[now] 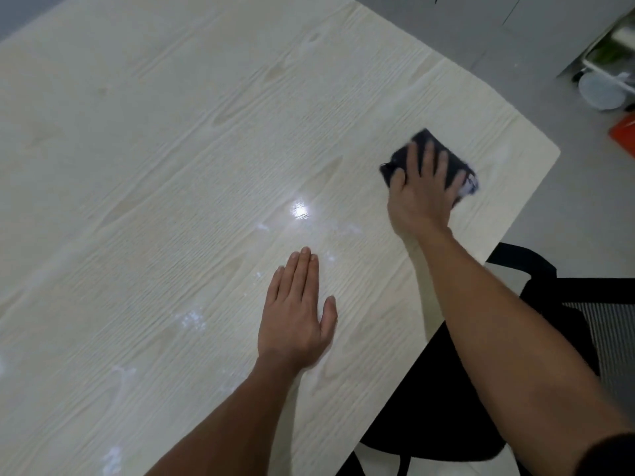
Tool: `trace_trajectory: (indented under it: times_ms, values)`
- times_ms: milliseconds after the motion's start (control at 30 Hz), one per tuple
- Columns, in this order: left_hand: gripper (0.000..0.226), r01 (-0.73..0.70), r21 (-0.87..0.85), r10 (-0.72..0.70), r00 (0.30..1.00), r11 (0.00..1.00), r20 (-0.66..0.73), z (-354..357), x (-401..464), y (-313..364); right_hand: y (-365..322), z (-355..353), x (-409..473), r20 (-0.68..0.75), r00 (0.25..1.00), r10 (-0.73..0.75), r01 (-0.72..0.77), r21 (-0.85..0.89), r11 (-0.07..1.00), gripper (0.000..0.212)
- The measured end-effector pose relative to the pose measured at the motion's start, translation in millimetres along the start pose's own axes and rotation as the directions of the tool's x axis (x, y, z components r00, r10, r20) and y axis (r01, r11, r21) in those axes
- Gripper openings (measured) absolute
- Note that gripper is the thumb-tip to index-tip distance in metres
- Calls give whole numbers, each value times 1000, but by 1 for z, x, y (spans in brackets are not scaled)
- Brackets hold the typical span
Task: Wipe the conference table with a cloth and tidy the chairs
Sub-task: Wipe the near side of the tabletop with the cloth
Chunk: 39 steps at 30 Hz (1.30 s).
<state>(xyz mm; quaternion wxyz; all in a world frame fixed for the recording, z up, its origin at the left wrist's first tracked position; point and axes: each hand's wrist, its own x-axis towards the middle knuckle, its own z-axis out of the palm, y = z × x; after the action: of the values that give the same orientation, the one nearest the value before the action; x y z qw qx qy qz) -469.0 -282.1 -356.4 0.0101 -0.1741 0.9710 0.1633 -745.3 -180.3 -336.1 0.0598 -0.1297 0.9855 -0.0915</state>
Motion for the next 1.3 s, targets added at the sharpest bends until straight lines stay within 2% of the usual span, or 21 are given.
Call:
trace_trajectory:
  times_ms: [67, 100, 167, 233, 300, 367, 400, 433, 467, 533, 600, 633, 700, 767, 833, 900, 1067, 1133, 1167, 1233, 1300]
  values:
    - [73, 1, 5, -1, 1000, 1000, 3, -1, 0, 1, -23, 8, -28, -13, 978, 210, -209, 50, 977, 65]
    - [73, 2, 11, -2, 1000, 1000, 7, -1, 0, 1, -41, 12, -41, -15, 965, 261, -260, 67, 963, 66]
    - [73, 0, 29, 0, 1000, 1000, 10, -1, 0, 1, -77, 23, -60, -12, 970, 242, -240, 87, 967, 68]
    - [73, 1, 47, -1, 1000, 999, 0, -1, 0, 1, -105, 31, -66, 24, 997, 77, -78, 69, 995, 68]
    - [73, -3, 61, 3, 1000, 998, -1, 0, 0, 0, -114, 33, -59, 81, 966, -244, 242, 35, 970, 67]
    - [73, -10, 76, 10, 1000, 997, 7, 0, -1, 1, -97, 32, -47, 150, 801, -580, 586, 6, 811, 62]
    - [73, -9, 78, 8, 1000, 997, 12, 0, -1, 1, -83, 30, -39, 182, 711, -680, 690, 7, 724, 60]
    - [73, -6, 78, 5, 1000, 997, 16, 0, 0, 1, -67, 28, -32, 195, 662, -724, 738, 5, 675, 59]
    - [73, -5, 79, 4, 1000, 997, 16, 0, 0, 2, -51, 24, -26, 188, 672, -716, 730, -10, 683, 59]
    - [73, -8, 68, 8, 1000, 998, 4, 0, -1, 2, -19, 19, -21, 127, 810, -572, 581, -51, 812, 60]
    - [73, -11, 47, 11, 1000, 999, 2, 0, -1, 1, 9, 14, -30, 36, 945, -325, 327, -66, 943, 60]
    - [73, -11, 36, 11, 1000, 999, 4, 1, -1, 0, 17, 12, -39, 2, 981, -193, 193, -58, 980, 61]
    - [73, -13, 19, 13, 1000, 1000, 2, 1, -1, 1, 19, 14, -61, -12, 997, 77, -77, -2, 997, 62]
    - [73, -16, 13, 16, 1000, 1000, -12, 1, -1, 0, -4, 17, -84, -10, 958, 288, -287, 54, 956, 65]
    - [73, -26, -20, 26, 999, 999, -26, 0, -2, -2, -39, 20, -106, 9, 924, 383, -382, 92, 919, 67]
    - [72, -38, -88, 35, 999, 995, -33, -2, -4, -5, -72, 26, -118, 37, 928, 370, -371, 107, 922, 69]
    - [71, 38, -57, -44, 992, 998, -115, -15, -49, -26, -141, 37, -125, 87, 985, 149, -159, 128, 979, 70]
    - [71, 75, -39, -79, 990, 996, -113, -15, -75, -34, -164, 44, -120, 107, 993, -51, 40, 100, 994, 69]
    - [71, 96, -30, -99, 989, 995, -108, -14, -86, -36, -172, 47, -117, 127, 974, -186, 178, 69, 982, 68]
    - [72, 145, -12, -145, 984, 989, -101, -10, -104, -36, -173, 52, -111, 159, 868, -470, 474, 13, 880, 65]
    - [73, 168, -4, -168, 983, 986, -77, -6, -115, -36, -155, 53, -107, 196, 677, -709, 723, 4, 691, 62]
